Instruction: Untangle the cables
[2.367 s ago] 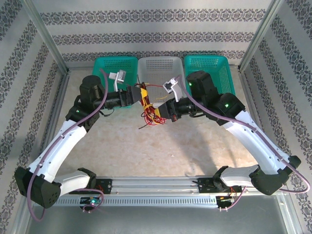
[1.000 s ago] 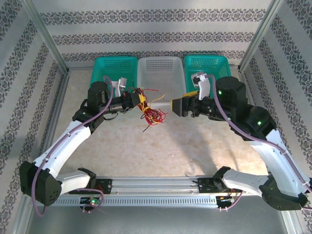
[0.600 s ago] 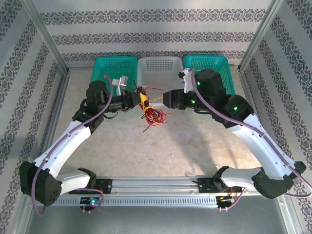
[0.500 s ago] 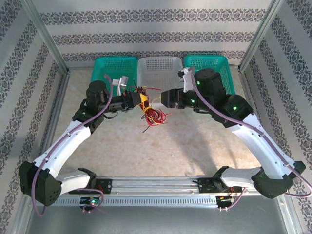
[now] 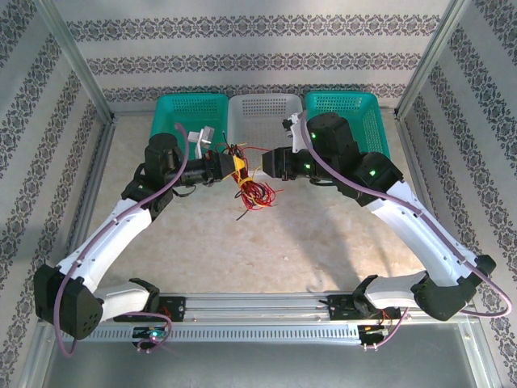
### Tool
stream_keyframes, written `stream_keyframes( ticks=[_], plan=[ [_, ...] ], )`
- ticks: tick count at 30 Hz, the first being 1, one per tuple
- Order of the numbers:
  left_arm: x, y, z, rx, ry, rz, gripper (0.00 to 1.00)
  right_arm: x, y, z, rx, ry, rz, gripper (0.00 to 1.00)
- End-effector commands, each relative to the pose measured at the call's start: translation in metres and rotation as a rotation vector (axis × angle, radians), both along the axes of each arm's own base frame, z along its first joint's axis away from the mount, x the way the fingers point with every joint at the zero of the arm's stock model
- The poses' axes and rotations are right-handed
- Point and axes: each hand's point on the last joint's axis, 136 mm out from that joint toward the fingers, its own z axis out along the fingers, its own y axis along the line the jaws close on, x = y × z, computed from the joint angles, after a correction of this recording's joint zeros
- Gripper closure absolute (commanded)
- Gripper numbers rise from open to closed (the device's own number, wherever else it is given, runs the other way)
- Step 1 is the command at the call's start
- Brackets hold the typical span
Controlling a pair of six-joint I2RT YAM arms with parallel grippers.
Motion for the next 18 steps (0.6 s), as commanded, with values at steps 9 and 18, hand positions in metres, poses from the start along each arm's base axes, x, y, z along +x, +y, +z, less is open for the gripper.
stream_keyframes(
  ticks=[9,18],
  plan=[
    [-0.007,-0.011,0.024,-0.064,-0.108,-0.082,1.00,0.002,-0.002,0.034,0.041,-0.054,-0.019,1.00],
    [-0.028,-0.009,0.113,-0.283,-0.275,-0.119,1.00,0.053,-0.009,0.060,0.093,-0.069,-0.127,1.00]
  ],
)
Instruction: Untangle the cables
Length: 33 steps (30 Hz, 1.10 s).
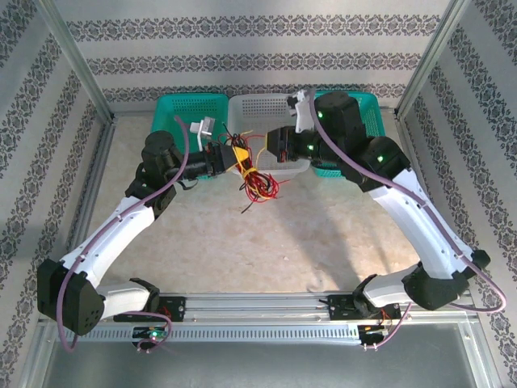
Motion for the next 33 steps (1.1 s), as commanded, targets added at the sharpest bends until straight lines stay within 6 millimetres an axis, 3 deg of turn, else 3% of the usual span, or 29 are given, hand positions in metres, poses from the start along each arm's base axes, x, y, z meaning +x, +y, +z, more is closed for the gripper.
stream_keyframes(
  ticks=[1,5,7,10,15,18,23,28,33],
  plan=[
    [-0.030,0.003,0.079,-0.174,-0.192,-0.055,1.00,0.031,-0.009,0.005,0.039,-0.006,-0.093,1.00],
    [-0.048,0.018,0.133,-0.338,-0.327,-0.049,1.00,0.050,-0.017,-0.016,0.182,0.076,-0.156,1.00],
    [-0.048,0.021,0.143,-0.363,-0.344,-0.027,1.00,0.056,-0.020,-0.030,0.254,0.121,-0.178,1.00],
    [-0.046,0.030,0.156,-0.432,-0.369,0.023,1.00,0.056,-0.007,-0.056,0.307,0.192,-0.140,1.00],
    [-0.027,0.040,0.163,-0.472,-0.414,0.149,1.00,0.034,0.014,-0.098,0.362,0.296,-0.079,1.00],
    [0.000,0.056,0.152,-0.368,-0.433,0.383,1.00,0.014,0.018,-0.115,0.374,0.332,-0.087,1.00],
    [0.044,0.094,0.119,-0.200,-0.371,0.744,1.00,-0.023,0.022,-0.115,0.418,0.344,-0.082,1.00],
    [0.069,0.103,0.080,-0.136,-0.286,0.864,1.00,-0.057,0.037,-0.113,0.379,0.322,-0.037,1.00],
    [0.073,0.110,0.056,-0.043,-0.278,0.915,1.00,-0.069,0.040,-0.096,0.392,0.276,-0.025,1.00]
  ],
)
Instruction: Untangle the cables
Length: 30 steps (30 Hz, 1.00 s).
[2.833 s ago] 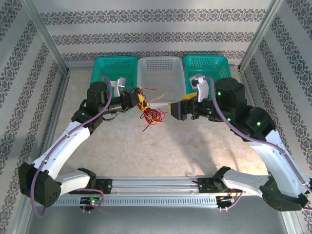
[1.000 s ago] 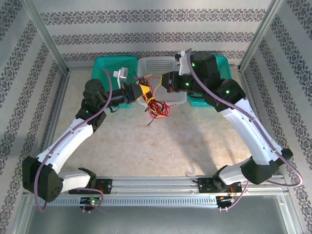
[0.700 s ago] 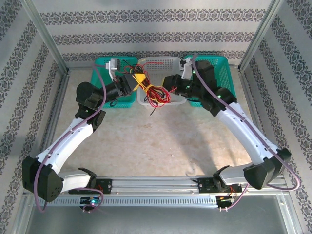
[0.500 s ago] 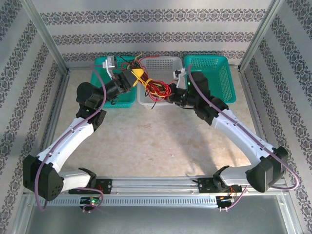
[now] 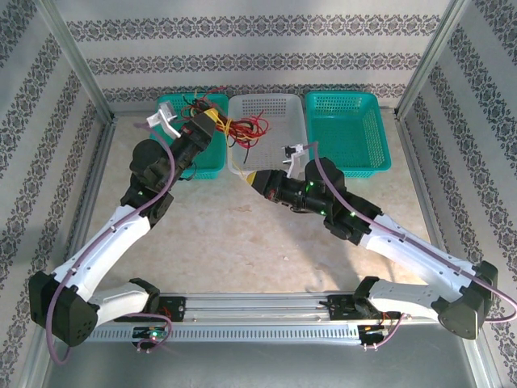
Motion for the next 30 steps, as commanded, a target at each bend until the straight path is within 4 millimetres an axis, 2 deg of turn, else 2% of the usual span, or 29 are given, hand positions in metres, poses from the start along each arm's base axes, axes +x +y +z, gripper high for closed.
stream_keyframes(
  ticks=[1,4,7,14,21,26,30],
  plan=[
    [0.004,0.030,0.002,0.061,-0.025,0.179,1.00,-0.011,-0.004,-0.004,-0.041,0.008,0.006,1.00],
    [0.002,0.033,-0.023,0.141,0.029,0.196,1.00,-0.016,-0.007,0.022,-0.043,-0.054,0.016,1.00],
    [-0.002,0.030,-0.042,0.198,0.081,0.170,1.00,-0.017,-0.022,0.043,-0.063,-0.118,-0.032,1.00],
    [-0.011,0.001,-0.077,0.282,0.176,-0.017,1.00,-0.012,-0.055,0.065,-0.197,-0.206,-0.121,1.00],
    [-0.023,-0.032,-0.067,0.290,0.176,-0.225,1.00,0.004,-0.099,0.096,-0.243,-0.260,-0.233,1.00],
    [-0.039,-0.050,-0.086,0.229,0.219,-0.376,1.00,0.020,-0.117,0.112,-0.237,-0.247,-0.251,1.00],
    [-0.057,-0.059,-0.072,0.170,0.167,-0.472,1.00,0.036,-0.129,0.118,-0.256,-0.235,-0.292,1.00]
  ],
)
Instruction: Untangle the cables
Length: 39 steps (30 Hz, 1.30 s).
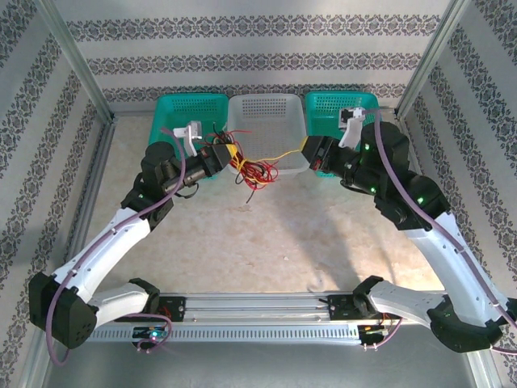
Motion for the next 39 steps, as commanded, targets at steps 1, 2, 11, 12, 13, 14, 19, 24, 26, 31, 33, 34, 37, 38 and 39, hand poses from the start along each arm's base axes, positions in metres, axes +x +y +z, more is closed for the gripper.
stream_keyframes(
  ticks=[1,2,11,12,13,14,19,24,26,31,33,34,37,38,39],
  plan=[
    [-0.023,-0.011,0.014,-0.075,-0.025,-0.124,1.00,0.007,-0.012,0.024,0.008,-0.051,-0.020,1.00],
    [-0.030,-0.013,0.024,-0.105,-0.053,-0.156,1.00,0.011,-0.013,0.025,0.012,-0.044,-0.026,1.00],
    [-0.072,-0.013,0.047,-0.149,-0.125,-0.264,1.00,0.029,-0.029,0.028,0.034,-0.033,-0.069,1.00],
    [-0.077,-0.015,0.053,-0.160,-0.132,-0.294,1.00,0.031,-0.032,0.025,0.043,-0.024,-0.079,1.00],
    [-0.082,-0.017,0.059,-0.179,-0.142,-0.323,1.00,0.034,-0.034,0.021,0.055,-0.010,-0.085,1.00],
    [-0.088,-0.018,0.067,-0.204,-0.156,-0.352,1.00,0.037,-0.035,0.016,0.071,0.003,-0.087,1.00],
    [-0.108,-0.019,0.087,-0.245,-0.188,-0.426,1.00,0.053,-0.036,-0.016,0.099,0.096,-0.079,1.00],
    [-0.108,-0.026,0.106,-0.311,-0.218,-0.457,1.00,0.066,-0.031,-0.057,0.091,0.174,-0.073,1.00],
    [-0.106,-0.023,0.122,-0.382,-0.254,-0.443,1.00,0.071,-0.027,-0.070,0.124,0.197,-0.070,1.00],
    [-0.099,-0.022,0.151,-0.480,-0.322,-0.422,1.00,0.077,-0.004,-0.098,0.278,0.241,-0.020,1.00],
    [-0.093,-0.026,0.155,-0.475,-0.339,-0.397,1.00,0.075,0.009,-0.113,0.311,0.274,-0.001,1.00],
    [-0.089,-0.026,0.157,-0.476,-0.354,-0.373,1.00,0.073,0.015,-0.119,0.313,0.284,0.009,1.00],
    [-0.074,-0.019,0.166,-0.498,-0.408,-0.273,1.00,0.064,0.028,-0.134,0.323,0.292,0.016,1.00],
    [-0.069,-0.017,0.170,-0.495,-0.436,-0.235,1.00,0.061,0.028,-0.139,0.340,0.282,-0.004,1.00],
    [-0.064,-0.017,0.172,-0.471,-0.453,-0.201,1.00,0.057,0.027,-0.142,0.366,0.267,-0.026,1.00]
  ],
)
